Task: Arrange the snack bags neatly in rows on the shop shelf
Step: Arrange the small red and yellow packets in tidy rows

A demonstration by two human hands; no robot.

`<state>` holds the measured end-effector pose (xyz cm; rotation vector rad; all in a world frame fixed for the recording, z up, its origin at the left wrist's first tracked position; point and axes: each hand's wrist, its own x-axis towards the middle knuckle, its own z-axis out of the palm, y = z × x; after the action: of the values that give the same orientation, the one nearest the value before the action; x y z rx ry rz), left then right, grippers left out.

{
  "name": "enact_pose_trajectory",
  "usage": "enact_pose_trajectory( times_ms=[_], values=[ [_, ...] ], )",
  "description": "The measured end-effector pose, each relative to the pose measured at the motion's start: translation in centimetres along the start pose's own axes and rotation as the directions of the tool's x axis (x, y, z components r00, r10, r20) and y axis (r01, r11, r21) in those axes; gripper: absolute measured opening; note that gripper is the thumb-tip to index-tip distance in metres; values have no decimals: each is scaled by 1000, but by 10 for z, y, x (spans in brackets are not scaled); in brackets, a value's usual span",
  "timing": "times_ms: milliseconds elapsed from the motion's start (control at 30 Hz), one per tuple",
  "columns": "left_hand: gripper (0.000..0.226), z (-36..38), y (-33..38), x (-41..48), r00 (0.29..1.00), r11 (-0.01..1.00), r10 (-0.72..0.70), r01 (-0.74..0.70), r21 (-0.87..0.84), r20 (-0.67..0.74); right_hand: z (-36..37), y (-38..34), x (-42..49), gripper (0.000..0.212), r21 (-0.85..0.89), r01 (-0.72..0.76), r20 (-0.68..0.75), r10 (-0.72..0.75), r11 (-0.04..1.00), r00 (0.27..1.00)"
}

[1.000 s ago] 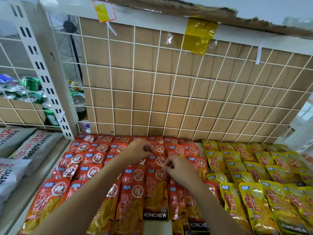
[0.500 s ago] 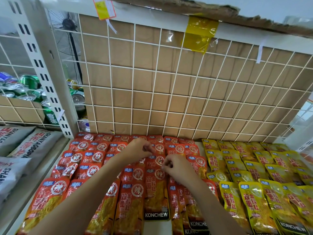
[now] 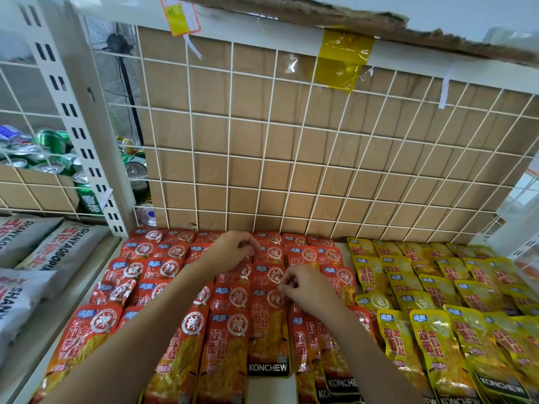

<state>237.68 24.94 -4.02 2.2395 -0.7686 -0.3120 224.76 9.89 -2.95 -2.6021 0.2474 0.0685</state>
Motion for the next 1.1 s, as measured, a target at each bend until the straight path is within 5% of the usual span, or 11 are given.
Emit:
enact_pose_trajectory(
  times_ms=[267, 967, 1100],
  values=[
    [17, 9, 13, -1, 979, 987, 140, -150, 57, 147, 1, 0, 0, 13, -20, 15, -26, -16, 1000, 1000],
    [9, 15, 12, -2, 991, 988, 126, -130, 81, 51, 0, -1, -4, 14, 16, 6, -50, -5, 1000, 999],
    [7, 14, 22, -8, 982, 981, 184, -180, 73, -41, -12, 5, -11, 18, 46, 0, -204, 9, 999, 979]
  ],
)
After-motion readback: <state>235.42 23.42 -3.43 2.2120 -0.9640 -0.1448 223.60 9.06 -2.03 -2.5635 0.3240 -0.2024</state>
